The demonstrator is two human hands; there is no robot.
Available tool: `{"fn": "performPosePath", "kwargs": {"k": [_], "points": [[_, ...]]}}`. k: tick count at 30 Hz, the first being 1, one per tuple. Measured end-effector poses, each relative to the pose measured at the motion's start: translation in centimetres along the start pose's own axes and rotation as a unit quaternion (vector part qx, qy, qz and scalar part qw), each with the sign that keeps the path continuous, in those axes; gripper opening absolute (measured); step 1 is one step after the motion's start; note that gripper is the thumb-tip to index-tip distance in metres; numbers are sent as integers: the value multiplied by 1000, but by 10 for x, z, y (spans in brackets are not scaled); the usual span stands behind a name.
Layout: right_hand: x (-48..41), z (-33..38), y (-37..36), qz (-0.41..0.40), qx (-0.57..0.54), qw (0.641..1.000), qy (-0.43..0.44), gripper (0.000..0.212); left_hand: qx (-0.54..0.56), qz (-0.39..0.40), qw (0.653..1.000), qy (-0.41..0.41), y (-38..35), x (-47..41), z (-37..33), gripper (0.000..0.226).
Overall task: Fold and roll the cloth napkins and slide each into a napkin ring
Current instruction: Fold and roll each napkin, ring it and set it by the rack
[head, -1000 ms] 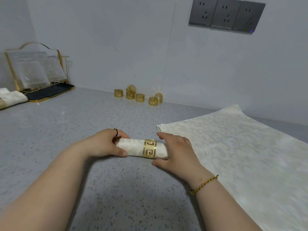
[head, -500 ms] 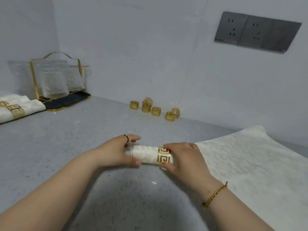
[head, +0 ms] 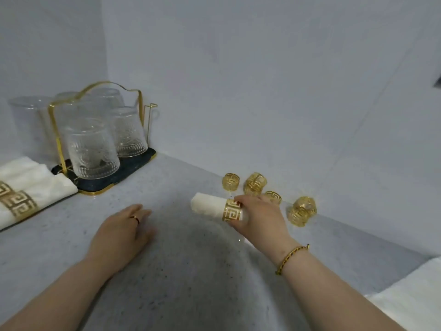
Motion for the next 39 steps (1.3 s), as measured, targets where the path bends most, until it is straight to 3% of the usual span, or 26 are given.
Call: {"fn": "performPosePath", "kwargs": {"k": [5,7,9,15,22,25,31,39], "points": [[-79,30,-23,16,-72,997,-39,36,-74,33,997,0,1,-6,-4,57],[-111,39,-39,24,-90,994,-50,35,-75,53,996,18,4,-9,-1,67],[-138,44,-52,27,-102,993,-61,34,-44,70,996,21,-1,-13,5,60],[-192,45,-91,-14,-40,998,-54,31,-56,59,996,-29,-17,-13,16,80],[-205,53,-116,-71,-18,997,-36,38,24,56,998,-20,-20,-15,22,55],[-203,54,-118,-166,-8,986,-32,34,29,33,999,-11,-20,-15,20,53],[-201,44,-109,-133,32,990,-33,48,-23,-29,999,-32,-24,-17,19,79],[-202,40,-102,-67,50,996,-16,38,-38,-33,998,-37,-26,-20,19,80]]}}
Point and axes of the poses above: each hand's wrist, its own x-axis away from the middle knuckle, its own y-axis out of the back of the hand, z = x × y, the point moved 1 cm from there along -x, towards the middle knuckle, and after that the axes turned 3 degrees about -x, right-handed, at the moved point
